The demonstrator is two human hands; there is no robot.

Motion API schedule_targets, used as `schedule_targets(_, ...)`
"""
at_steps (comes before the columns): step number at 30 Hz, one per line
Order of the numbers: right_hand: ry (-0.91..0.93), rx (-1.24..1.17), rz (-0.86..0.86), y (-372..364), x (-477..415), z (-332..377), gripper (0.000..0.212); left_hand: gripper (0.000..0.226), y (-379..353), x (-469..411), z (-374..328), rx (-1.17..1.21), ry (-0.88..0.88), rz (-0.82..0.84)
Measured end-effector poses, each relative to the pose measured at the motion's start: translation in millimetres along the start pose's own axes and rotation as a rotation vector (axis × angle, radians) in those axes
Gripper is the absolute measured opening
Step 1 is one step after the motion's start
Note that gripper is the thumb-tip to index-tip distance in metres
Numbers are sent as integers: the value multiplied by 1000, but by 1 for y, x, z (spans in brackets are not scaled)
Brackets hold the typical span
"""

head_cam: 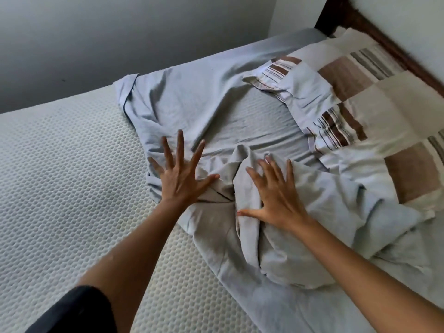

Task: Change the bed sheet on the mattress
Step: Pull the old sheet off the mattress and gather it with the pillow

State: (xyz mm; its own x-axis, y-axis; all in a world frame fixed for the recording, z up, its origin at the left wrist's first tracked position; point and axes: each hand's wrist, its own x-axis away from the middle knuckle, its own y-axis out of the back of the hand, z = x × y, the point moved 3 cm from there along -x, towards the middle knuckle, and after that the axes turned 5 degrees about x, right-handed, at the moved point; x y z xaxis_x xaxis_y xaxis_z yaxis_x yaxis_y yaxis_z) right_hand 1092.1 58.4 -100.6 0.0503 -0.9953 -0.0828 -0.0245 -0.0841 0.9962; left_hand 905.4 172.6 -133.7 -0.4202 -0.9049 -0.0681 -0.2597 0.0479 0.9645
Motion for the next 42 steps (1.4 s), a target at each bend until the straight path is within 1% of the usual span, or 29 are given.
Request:
schedule_targets(2, 123, 83, 44, -14, -35, -2, 121, 98, -2, -10, 11, 17, 135, -23)
schedule_targets(3, 175, 105, 81, -22, -51, 1, 126, 100, -4, -14, 17, 37, 209, -22)
schedule_targets(4, 223, 115, 128, -29, -62, 6, 126, 100, -6, -17, 23, 73, 285, -14)
schedule_targets(5, 277, 131, 188, -35, -67, 14, 117, 98, -9, -19, 30, 119, 357, 7)
schedule_targets(7, 330, 145, 361, -58, -65, 29, 80, 86, -19, -22, 40, 189, 415, 99)
schedule_targets(8, 354, 156, 353, -65, -60, 34, 66, 79, -25, -23, 41, 184, 397, 169)
schedule_targets(10, 371, 152, 246, -67, -48, 41, 52, 77, -32, -19, 38, 126, 325, 271)
schedule_targets(12, 418, 100, 179, -68, -31, 40, 43, 72, -24, -15, 29, 90, 285, 235)
schedule_targets(13, 417, 86, 155, -65, -23, 37, 37, 64, -17, -13, 22, 62, 264, 205)
schedule_targets(14, 405, 51, 83, -61, -21, 33, 37, 53, -9, -12, 15, 27, 238, 188)
schedule_targets(15, 381, -5, 54, -54, -22, 29, 57, 43, -1, -11, 7, 24, 222, 172)
schedule_targets(16, 350, -71, 35, -48, -29, 24, 86, 34, 5, -10, 2, 44, 216, 125)
schedule_targets(17, 324, -130, 2, -38, -40, 16, 109, 27, 14, -8, -5, 66, 204, 77)
schedule_targets(18, 327, -167, -28, -27, -56, 9, 125, 23, 21, -5, -10, 98, 168, 23)
schedule_targets(20, 441, -93, -82, -7, -96, 2, 139, 26, 25, 8, -26, 155, 87, -109)
schedule_targets(22, 585, 78, -56, 0, -134, 2, 140, 11, 30, 27, -50, 250, 62, -206)
schedule_targets(23, 650, 165, -36, 2, -147, 5, 134, 10, 33, 36, -61, 301, 64, -255)
schedule_targets(25, 758, 269, 15, -1, -164, 22, 101, 21, 34, 52, -72, 349, 87, -305)
schedule_targets(26, 800, 272, 15, -2, -166, 33, 81, 18, 33, 59, -72, 336, 80, -307)
schedule_targets(28, 831, 199, -60, -8, -161, 49, 45, 9, 36, 65, -67, 292, 47, -293)
schedule_targets(29, 806, 152, -58, -9, -154, 50, 37, 8, 41, 66, -65, 269, 26, -279)
schedule_targets(30, 770, 98, -67, -9, -148, 47, 35, 14, 47, 67, -64, 245, 5, -276)
schedule_targets(32, 642, -49, -179, -1, -140, 37, 30, 32, 63, 66, -60, 223, 3, -296)
schedule_targets(35, 533, -242, -288, 12, -94, 21, 15, 46, 85, 51, -55, 251, 74, -355)
schedule_targets(36, 501, -269, -300, 18, -69, 17, 16, 48, 93, 39, -57, 273, 77, -373)
schedule_targets(38, 438, -255, -310, 32, -17, 2, 26, 56, 103, 6, -71, 342, 59, -377)
schedule_targets(39, 412, -240, -314, 37, 7, -6, 32, 62, 104, -12, -81, 373, 53, -337)
schedule_targets(40, 394, -225, -325, 39, 26, -12, 37, 69, 99, -30, -93, 396, 49, -244)
schedule_targets(42, 371, -210, -337, 40, 49, -22, 37, 87, 70, -53, -122, 369, 29, 49)
